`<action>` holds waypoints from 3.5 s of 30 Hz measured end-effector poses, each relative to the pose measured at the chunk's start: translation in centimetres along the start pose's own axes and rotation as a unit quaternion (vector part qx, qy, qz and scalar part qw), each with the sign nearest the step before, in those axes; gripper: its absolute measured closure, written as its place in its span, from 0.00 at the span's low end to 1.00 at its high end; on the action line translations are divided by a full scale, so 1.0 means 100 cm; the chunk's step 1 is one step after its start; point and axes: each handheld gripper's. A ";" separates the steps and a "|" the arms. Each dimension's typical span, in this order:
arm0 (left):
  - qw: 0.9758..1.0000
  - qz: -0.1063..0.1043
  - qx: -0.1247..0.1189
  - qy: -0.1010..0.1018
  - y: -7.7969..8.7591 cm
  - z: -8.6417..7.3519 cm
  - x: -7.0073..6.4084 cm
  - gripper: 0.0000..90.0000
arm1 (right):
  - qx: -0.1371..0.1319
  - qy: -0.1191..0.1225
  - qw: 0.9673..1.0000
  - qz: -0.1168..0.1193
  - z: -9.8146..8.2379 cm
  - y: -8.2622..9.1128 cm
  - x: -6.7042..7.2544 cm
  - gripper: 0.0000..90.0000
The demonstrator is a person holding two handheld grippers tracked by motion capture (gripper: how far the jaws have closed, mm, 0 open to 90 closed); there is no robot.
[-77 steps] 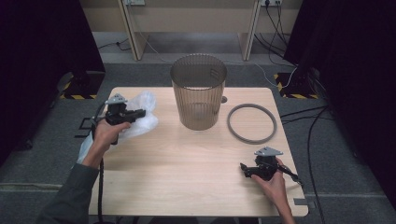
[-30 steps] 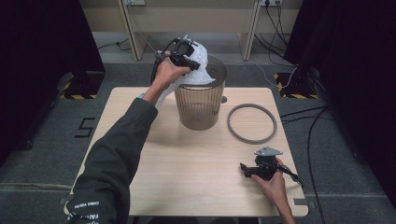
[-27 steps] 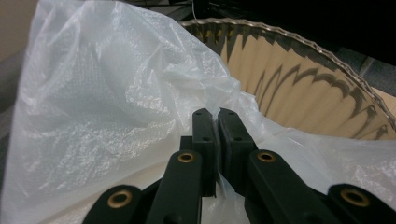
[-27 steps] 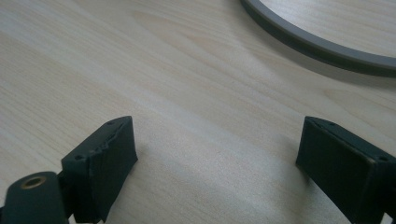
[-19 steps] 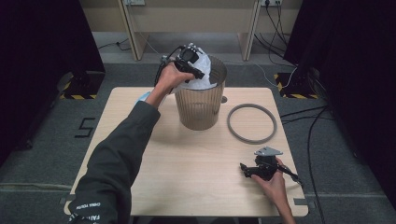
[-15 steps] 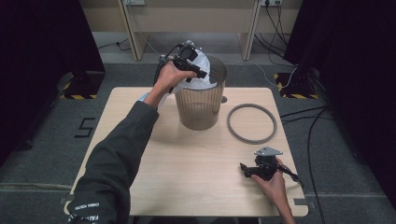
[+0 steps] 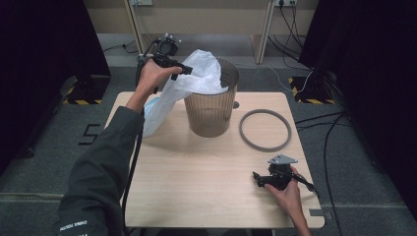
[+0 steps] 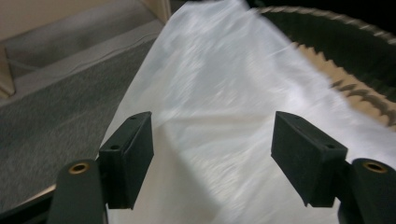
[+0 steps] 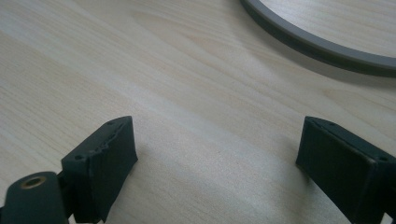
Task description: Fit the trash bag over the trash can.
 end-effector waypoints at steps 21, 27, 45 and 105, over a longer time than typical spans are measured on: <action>0.998 0.046 0.005 -0.036 -0.011 0.002 0.000 0.92 | 0.000 0.001 1.000 0.000 0.000 0.000 0.000 0.13; 0.996 0.064 -0.035 -0.058 -0.006 0.021 -0.012 0.96 | 0.000 0.000 1.000 0.000 0.000 0.000 0.000 0.13; 0.989 -0.001 -0.032 -0.145 -0.031 0.038 -0.086 0.95 | -0.092 -0.014 0.996 0.008 0.097 0.036 -0.032 0.21; 0.986 0.053 -0.035 -0.156 -0.007 0.018 -0.071 0.97 | -0.151 0.004 0.988 0.022 0.284 0.054 -0.013 0.24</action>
Point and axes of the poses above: each handheld gripper's, and its own axes: y roughly backward along the jaws, z roughly out of its top, x roughly to its left, and after that the axes turned 7 degrees about -y, right-handed
